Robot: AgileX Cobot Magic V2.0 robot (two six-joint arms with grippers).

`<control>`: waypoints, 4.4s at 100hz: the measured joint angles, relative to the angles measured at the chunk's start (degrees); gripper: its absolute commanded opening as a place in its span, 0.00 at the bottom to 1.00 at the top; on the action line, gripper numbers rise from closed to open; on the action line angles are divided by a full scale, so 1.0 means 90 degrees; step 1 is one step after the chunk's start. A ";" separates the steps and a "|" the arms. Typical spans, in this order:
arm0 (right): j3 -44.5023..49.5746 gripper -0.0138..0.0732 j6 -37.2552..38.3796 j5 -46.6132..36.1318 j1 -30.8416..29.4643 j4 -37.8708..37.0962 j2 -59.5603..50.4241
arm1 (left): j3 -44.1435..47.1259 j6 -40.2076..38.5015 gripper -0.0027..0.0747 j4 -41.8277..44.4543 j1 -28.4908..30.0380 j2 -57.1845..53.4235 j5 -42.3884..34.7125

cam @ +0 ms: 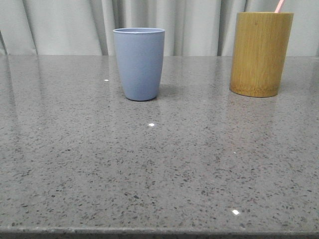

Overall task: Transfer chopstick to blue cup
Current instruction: 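Release the blue cup and lift the left gripper away, then grasp the pink chopstick in the bamboo cup with the right gripper, then lift the pink chopstick out of the bamboo cup with the right gripper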

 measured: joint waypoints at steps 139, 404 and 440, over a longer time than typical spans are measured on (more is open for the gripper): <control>-0.0051 0.77 0.0000 -0.6514 0.0000 0.1554 0.4665 | 0.0357 -0.0024 0.70 0.0000 0.0000 -0.0687 -0.0025; -0.2924 0.09 0.0743 -0.4616 -0.0008 0.0971 0.5692 | 0.0357 -0.0048 0.70 0.0010 0.0000 -0.0687 -0.0025; -0.4139 0.09 0.0743 -0.3866 0.0448 0.0843 0.5443 | 0.0357 -0.0048 0.70 0.0010 0.0000 -0.0687 -0.0025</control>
